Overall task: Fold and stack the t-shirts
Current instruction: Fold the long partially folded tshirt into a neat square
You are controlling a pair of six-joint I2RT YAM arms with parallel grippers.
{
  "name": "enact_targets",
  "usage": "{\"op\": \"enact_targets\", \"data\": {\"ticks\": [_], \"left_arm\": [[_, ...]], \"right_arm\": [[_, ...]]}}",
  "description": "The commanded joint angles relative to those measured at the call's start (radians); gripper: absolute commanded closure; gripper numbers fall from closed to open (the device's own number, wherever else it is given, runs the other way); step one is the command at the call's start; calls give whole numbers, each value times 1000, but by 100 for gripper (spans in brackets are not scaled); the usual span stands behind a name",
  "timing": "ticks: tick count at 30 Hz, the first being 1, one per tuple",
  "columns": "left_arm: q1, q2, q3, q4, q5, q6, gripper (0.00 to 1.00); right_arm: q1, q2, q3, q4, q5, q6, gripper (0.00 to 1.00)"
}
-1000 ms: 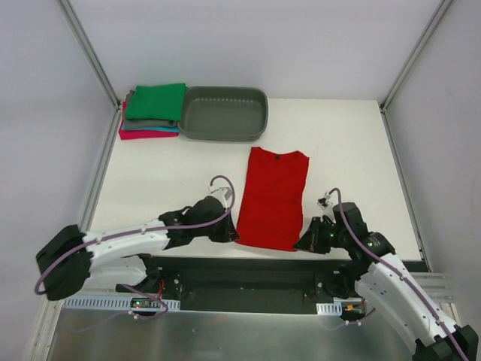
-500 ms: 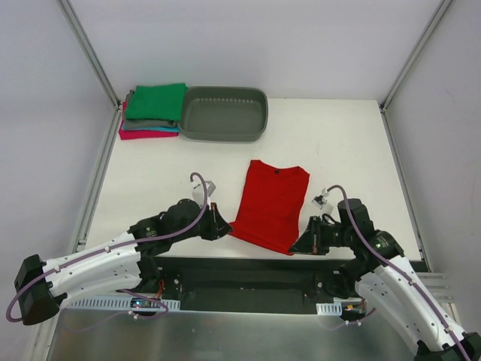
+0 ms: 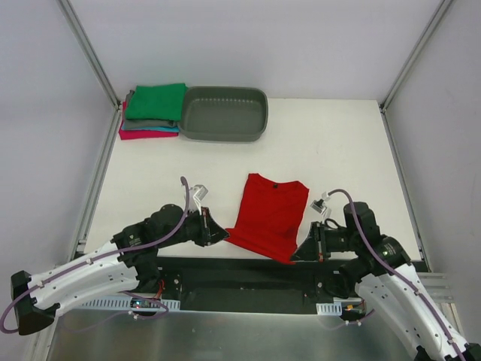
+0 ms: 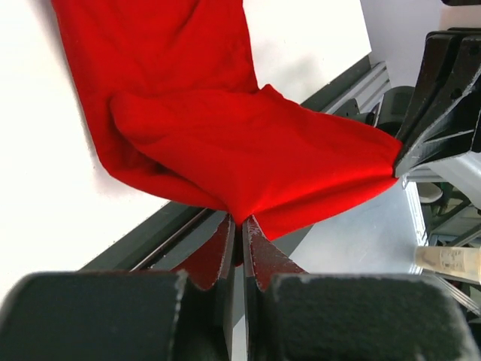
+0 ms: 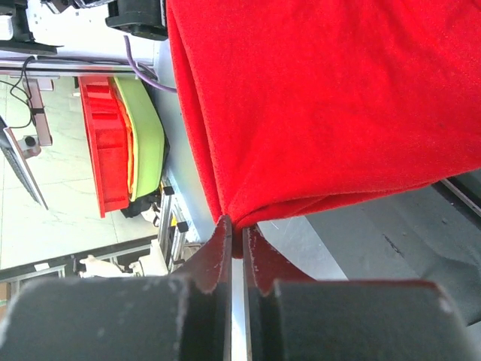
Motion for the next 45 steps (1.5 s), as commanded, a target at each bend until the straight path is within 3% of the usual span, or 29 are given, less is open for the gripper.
{"op": "enact_targets", "data": {"ticks": [1,11,14,20,34,45], "left_arm": [[5,8,40,-49,-132,23,100],[35,321,281,-50,-411,96,100],[81,428,348,-37,-414,112,100],[172,605,477,-20,-333,176,100],[238,801,629,26,-324,228,100],[288,1069,827,24,-283,276,100]], "right_arm": [[10,-19,50,-14,-36,28,99],[5,146,188,-45,369,-81,99],[0,199,208,-20,504,-90,100],[-44,295,243,30,613,-116,100],[-197,464,321,121,574,-170,100],[-300,639,329,248,634,-174,99]]}}
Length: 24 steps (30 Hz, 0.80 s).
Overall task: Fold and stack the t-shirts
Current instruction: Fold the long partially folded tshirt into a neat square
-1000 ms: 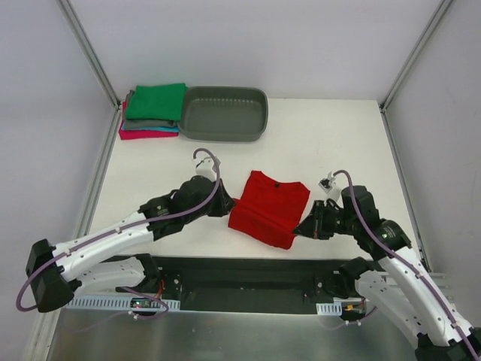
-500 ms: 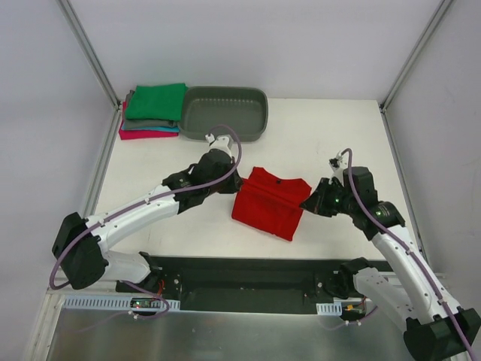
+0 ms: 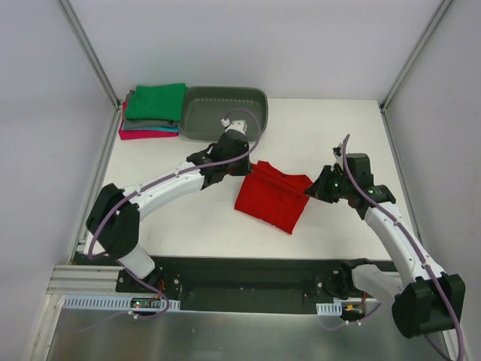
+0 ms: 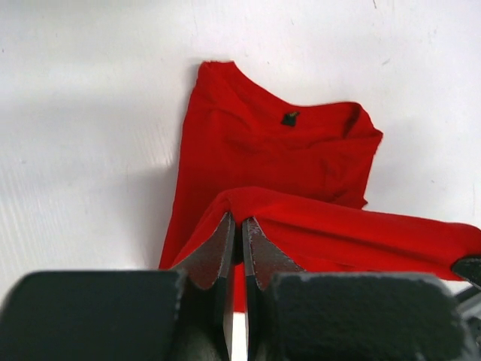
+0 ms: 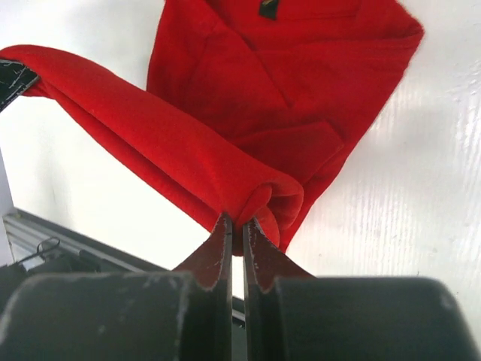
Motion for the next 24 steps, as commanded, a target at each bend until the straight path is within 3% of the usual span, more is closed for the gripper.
{"op": "enact_targets", "data": {"ticks": [1,8,9,10,11,12,14,15,16,19,24], "left_arm": [[56,111,111,0,-41,59,100],[99,340,266,-15,51,58,98],[110,367,295,-21,65,58,86],[119,392,325,-29,85,61,64],[130,413,363,-47,114,65,45],[136,426,394,-63,148,73,35],[136,418,423,-69,203,99,4],[136,409,426,-69,243,108,1],[136,395,425,-69,284,113,1],[134,335,368,-69,398,104,1],[120,246,259,-61,447,87,1]], "right_arm": [[-55,78,25,56,73,-30,99],[-110,259,-12,308,147,-19,95],[-116,288,-3,347,139,-30,93],[-121,323,19,368,119,-39,93],[-127,351,57,357,93,-47,87],[-127,367,95,325,76,-62,77],[-127,364,158,273,64,-68,41],[-126,347,162,267,67,-64,27],[-126,321,155,262,70,-52,5],[-121,227,102,266,29,-15,4],[-99,143,-6,343,-137,57,4]]}}
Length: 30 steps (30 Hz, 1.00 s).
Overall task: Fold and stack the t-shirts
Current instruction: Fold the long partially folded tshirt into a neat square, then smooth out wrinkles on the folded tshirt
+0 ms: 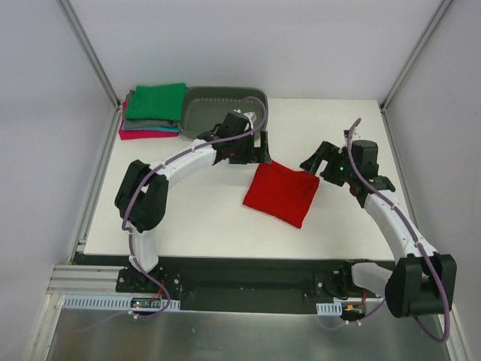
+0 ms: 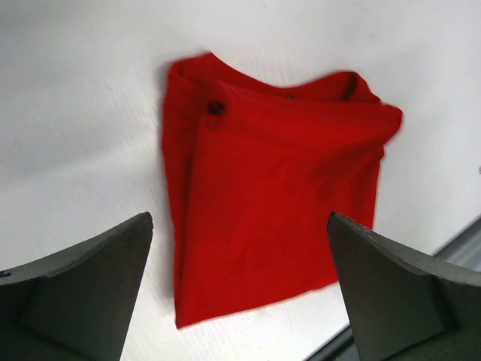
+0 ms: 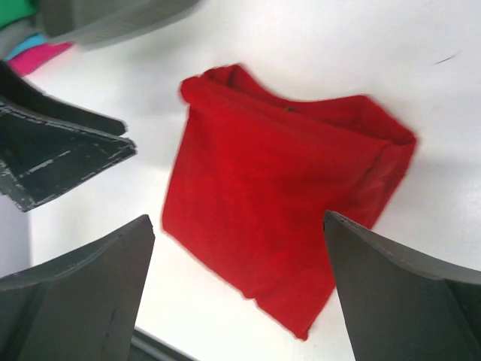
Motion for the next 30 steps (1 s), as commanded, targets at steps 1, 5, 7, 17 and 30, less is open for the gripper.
{"op": "enact_targets", "data": {"ticks": [1,5,7,17,30], "left_arm": [[-20,-124,-78,3,146,5,1],[-29,-176,-202,58,246,-30,1],[-31,-221,-283,98,234,-47,1],[-38,-350,-541,271,277,-18,1],[-38,-293,-480,308,321,51,1]], "right_arm": [[20,-42,-70,67,-180,79,4],[58,23,-101,184,-232,147,4],[82,92,-72,223,-263,147,4],[127,536,187,389,-303,175,4],[101,785,349,377,-338,172,4]]}}
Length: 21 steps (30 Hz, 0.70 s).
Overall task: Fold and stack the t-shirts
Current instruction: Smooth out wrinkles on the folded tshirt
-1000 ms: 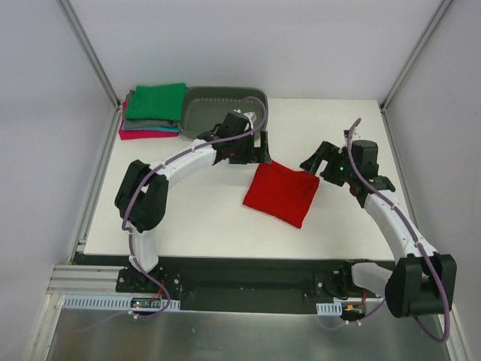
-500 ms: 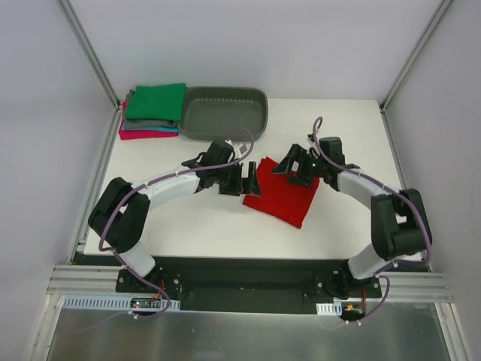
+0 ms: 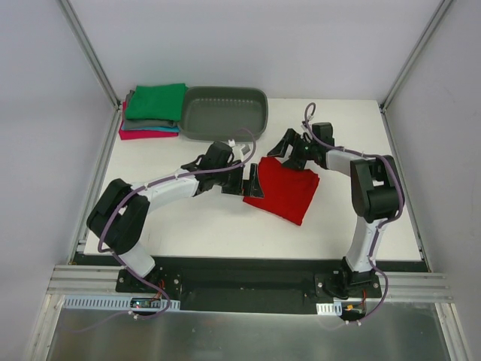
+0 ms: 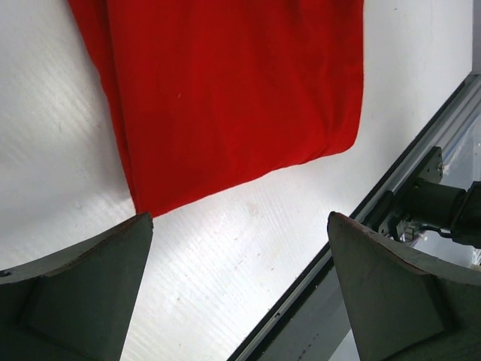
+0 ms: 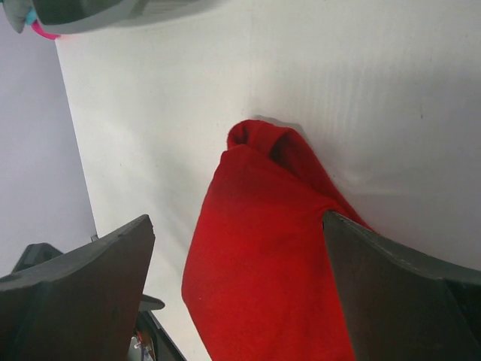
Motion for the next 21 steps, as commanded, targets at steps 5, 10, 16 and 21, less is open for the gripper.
{"op": "enact_targets", "data": {"ticks": [5,10,16,21], "left_arm": [[-8,113,169,73,121,60,1],[-8,256,258,92,174,41,1],[-8,308,210,92,168,18,1],[-42,189,-2,102,119,52,1]], "right_arm": [[0,61,-2,38,-49,-6,4],[1,86,-11,47,-62,0,4],[11,83,-60,55,-86,5,4],[56,23,-175,69,-76,13,4]]}}
